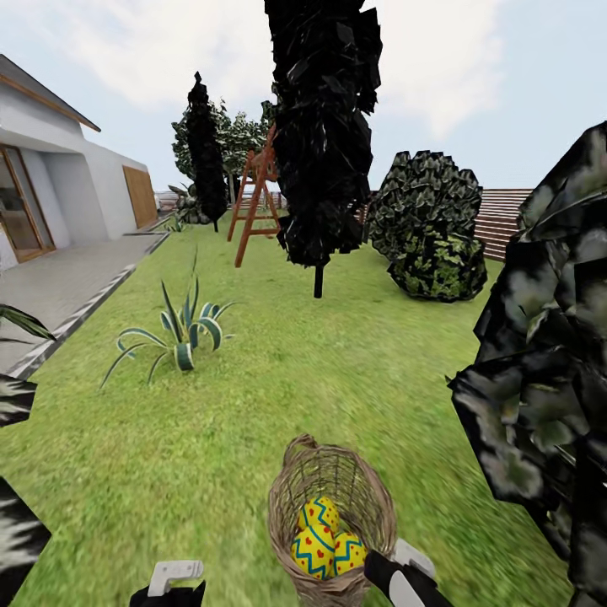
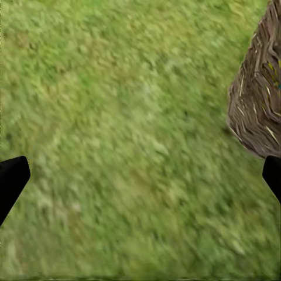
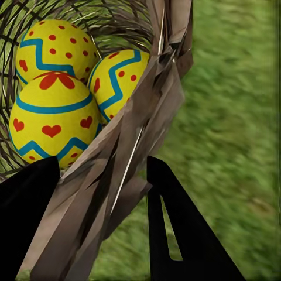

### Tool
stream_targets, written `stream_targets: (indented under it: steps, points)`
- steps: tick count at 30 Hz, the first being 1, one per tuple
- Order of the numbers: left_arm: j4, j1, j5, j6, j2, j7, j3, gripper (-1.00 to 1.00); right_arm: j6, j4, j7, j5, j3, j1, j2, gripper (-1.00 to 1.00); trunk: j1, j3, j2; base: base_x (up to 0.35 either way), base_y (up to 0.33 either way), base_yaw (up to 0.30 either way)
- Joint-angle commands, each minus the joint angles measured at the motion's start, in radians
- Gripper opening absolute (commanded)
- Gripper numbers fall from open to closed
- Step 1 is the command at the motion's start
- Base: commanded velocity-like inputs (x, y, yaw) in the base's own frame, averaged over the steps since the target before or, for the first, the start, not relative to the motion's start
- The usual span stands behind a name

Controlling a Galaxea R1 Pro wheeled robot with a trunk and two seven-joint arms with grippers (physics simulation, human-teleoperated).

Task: Take the three Easter eggs out of the wicker basket on the lawn in the garden, then place them on the lawn next to a single tree (choose any tree) so that all three eggs are next to the same tree and none are left in the basket.

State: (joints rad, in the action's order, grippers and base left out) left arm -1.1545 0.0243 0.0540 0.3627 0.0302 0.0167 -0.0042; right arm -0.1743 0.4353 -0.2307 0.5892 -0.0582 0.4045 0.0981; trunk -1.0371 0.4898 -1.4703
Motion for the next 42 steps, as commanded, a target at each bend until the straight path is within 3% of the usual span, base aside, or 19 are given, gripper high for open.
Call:
stream_targets:
  steps: [1,42]
  points:
    - [-0.002,0.000,0.005,0.005,0.000,0.002,-0.001,1.00,-0.004,0.003,-0.009,0.006,-0.006,0.000,0.000,-1.00,0.001,0.001,-0.001,-0.341,0.000,0.000]
    - [0.029,-0.006,0.001,0.007,0.001,0.006,0.003,1.00,-0.002,0.000,-0.008,0.007,-0.008,0.000,0.003,-1.00,0.001,0.001,-0.001,-0.343,0.000,0.000]
